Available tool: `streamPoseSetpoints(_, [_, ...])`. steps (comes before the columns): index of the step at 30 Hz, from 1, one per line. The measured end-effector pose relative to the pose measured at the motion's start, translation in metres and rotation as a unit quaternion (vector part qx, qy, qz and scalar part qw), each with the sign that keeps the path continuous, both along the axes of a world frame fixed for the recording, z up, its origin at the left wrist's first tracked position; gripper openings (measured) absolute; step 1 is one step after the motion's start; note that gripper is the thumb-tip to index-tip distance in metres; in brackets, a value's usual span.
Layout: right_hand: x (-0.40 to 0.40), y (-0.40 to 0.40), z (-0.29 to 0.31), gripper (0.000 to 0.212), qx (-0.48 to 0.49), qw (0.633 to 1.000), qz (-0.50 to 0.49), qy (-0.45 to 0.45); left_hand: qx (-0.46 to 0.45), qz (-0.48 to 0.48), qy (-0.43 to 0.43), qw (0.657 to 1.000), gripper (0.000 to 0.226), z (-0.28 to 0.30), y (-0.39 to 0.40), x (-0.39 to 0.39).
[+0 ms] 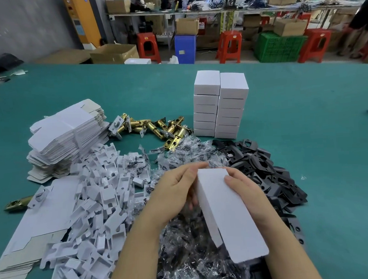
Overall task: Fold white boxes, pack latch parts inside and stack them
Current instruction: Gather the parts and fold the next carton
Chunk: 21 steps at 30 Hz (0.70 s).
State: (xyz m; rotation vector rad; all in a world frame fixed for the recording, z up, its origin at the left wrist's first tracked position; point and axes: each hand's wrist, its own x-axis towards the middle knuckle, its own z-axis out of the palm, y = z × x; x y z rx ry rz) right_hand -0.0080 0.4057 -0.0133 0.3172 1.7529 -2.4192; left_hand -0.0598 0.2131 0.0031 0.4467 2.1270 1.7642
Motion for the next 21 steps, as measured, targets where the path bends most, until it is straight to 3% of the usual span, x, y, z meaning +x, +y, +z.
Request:
streamPoseSetpoints(4, [-0.002, 0.0, -0.003, 0.024, -0.04, 0.998, -0.033, -0.021, -0.055, -0.059, 0.107, 0.991, 0.063, 0.005, -0.003, 0.005])
streamPoseSetpoints(6, [-0.002, -0.001, -0.004, 0.029, -0.051, 0.998, -0.036, -0.023, -0.069, -0.072, 0.137, 0.986, 0.067, 0.006, -0.006, 0.005])
streamPoseSetpoints(11, [-0.002, 0.0, -0.007, 0.043, -0.068, 0.997, -0.034, -0.014, -0.081, -0.098, 0.137, 0.982, 0.064, 0.004, -0.009, 0.003])
streamPoseSetpoints(15, [-0.004, 0.0, -0.009, 0.058, -0.109, 0.994, -0.014, -0.012, -0.046, -0.047, 0.127, 0.99, 0.049, 0.0, -0.004, -0.001])
streamPoseSetpoints(17, [-0.005, -0.001, -0.012, 0.052, -0.131, 0.991, -0.004, 0.023, -0.007, -0.017, 0.097, 0.995, 0.033, 0.0, -0.004, -0.002])
streamPoseSetpoints(21, [-0.005, -0.003, -0.014, 0.045, -0.125, 0.99, 0.023, 0.066, 0.017, 0.031, 0.077, 0.996, 0.027, -0.002, -0.006, -0.005])
